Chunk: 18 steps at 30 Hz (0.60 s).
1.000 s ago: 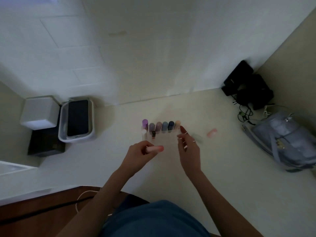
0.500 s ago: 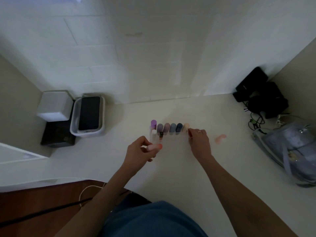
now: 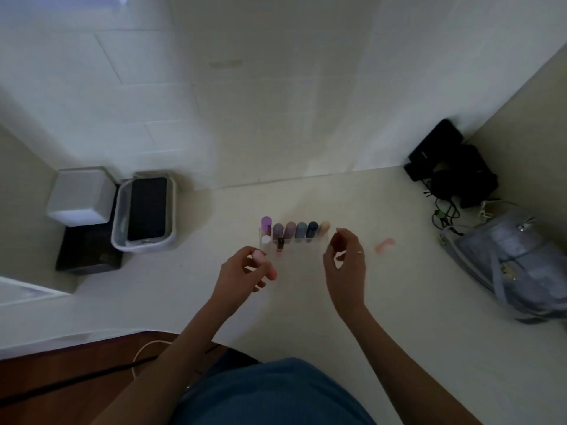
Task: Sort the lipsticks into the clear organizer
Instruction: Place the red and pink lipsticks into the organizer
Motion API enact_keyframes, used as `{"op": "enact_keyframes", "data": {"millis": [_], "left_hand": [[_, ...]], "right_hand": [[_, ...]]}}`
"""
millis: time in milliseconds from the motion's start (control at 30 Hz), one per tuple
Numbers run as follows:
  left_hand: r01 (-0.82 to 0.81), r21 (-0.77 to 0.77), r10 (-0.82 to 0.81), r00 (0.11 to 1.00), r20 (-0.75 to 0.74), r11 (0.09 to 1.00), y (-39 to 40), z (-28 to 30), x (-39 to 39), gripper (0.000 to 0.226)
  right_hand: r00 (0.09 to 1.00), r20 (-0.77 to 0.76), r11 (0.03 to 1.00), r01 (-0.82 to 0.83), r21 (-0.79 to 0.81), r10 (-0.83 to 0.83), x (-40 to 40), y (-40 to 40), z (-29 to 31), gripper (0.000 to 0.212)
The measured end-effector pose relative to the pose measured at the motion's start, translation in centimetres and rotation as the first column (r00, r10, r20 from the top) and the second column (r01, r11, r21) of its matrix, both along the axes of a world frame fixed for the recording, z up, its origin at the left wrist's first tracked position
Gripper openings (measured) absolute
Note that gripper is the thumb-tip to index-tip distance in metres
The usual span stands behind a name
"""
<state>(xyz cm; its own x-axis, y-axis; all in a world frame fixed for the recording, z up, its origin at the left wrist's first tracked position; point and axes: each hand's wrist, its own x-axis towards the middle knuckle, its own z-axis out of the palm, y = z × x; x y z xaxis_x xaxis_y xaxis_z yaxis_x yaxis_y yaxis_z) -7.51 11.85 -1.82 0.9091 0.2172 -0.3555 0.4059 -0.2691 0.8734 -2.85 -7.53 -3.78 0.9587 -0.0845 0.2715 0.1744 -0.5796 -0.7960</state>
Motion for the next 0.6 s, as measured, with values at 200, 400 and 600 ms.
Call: {"op": "enact_keyframes", "data": {"millis": [200, 400, 600], "left_hand": [[0.048, 0.014, -0.048, 0.999, 0.012, 0.999, -0.6, 0.0, 0.3, 0.014], [0.063, -0.007, -0.063, 0.998, 0.012, 0.998, -0.1, 0.1, 0.3, 0.016], [0.072, -0.007, -0.072, 0.997, 0.016, 0.997, 0.2, -0.1, 0.4, 0.019]], "right_hand": [[0.984, -0.134, 0.993, -0.115, 0.022, 0.117, -0.4, 2.9, 0.6, 0.013], [0.964, -0.188, 0.978, -0.201, -0.049, 0.188, 0.1, 3.8, 1.2, 0.012], [0.948, -0.239, 0.947, -0.259, -0.189, 0.211, 0.3, 4.6, 0.2, 0.010]]}}
